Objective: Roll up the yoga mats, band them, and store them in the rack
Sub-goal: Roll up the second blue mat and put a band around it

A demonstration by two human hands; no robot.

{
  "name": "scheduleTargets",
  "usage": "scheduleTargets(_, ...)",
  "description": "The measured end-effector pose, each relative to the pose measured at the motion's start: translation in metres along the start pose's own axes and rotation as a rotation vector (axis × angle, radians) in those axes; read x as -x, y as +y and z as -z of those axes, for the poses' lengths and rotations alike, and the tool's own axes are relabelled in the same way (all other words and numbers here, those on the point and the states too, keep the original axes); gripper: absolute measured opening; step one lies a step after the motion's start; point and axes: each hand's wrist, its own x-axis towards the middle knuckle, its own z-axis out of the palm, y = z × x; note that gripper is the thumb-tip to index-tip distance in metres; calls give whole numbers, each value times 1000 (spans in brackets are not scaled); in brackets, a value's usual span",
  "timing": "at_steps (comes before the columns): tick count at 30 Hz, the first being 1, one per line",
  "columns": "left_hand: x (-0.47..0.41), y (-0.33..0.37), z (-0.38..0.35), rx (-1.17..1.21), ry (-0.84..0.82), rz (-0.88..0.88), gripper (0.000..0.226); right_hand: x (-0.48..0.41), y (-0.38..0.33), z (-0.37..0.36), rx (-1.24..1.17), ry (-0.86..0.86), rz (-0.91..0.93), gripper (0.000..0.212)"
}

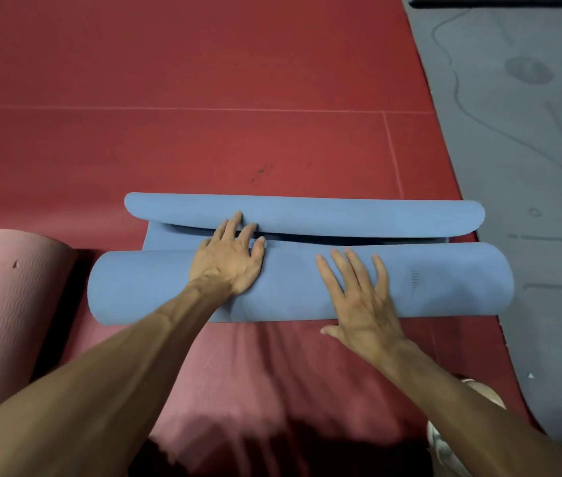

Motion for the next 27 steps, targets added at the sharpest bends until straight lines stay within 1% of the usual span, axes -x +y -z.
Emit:
scheduleTargets(5,-25,-3,6,37,8,-18,52,-20,4,-2,39,-19,-39,140)
scheduleTargets(9,-35,-4,10,66,79,-60,47,-37,11,-3,15,28,-16,131)
scheduleTargets(12,-34,-5,10,61,81,-69,48,-46,16,-1,-3,56,1,125)
scheduleTargets(15,-28,-6,6,27,62,-56,51,-53,20,5,2,3,-6,121)
scheduleTargets(19,-12,-7,0,-29,85,-56,53,-62,23,15,-45,-99,27,116)
scheduleTargets(21,-6,-7,-1,-52,95,-62,52,-63,24,19,-60,-123,36,115)
scheduleTargets(25,10,-4,-3,-89,82,-62,53,-66,25,25,-69,-178,43,113)
scheduleTargets(27,22,-3,-7,-126,84,-69,59,-68,26,30,-85,-229,56,116)
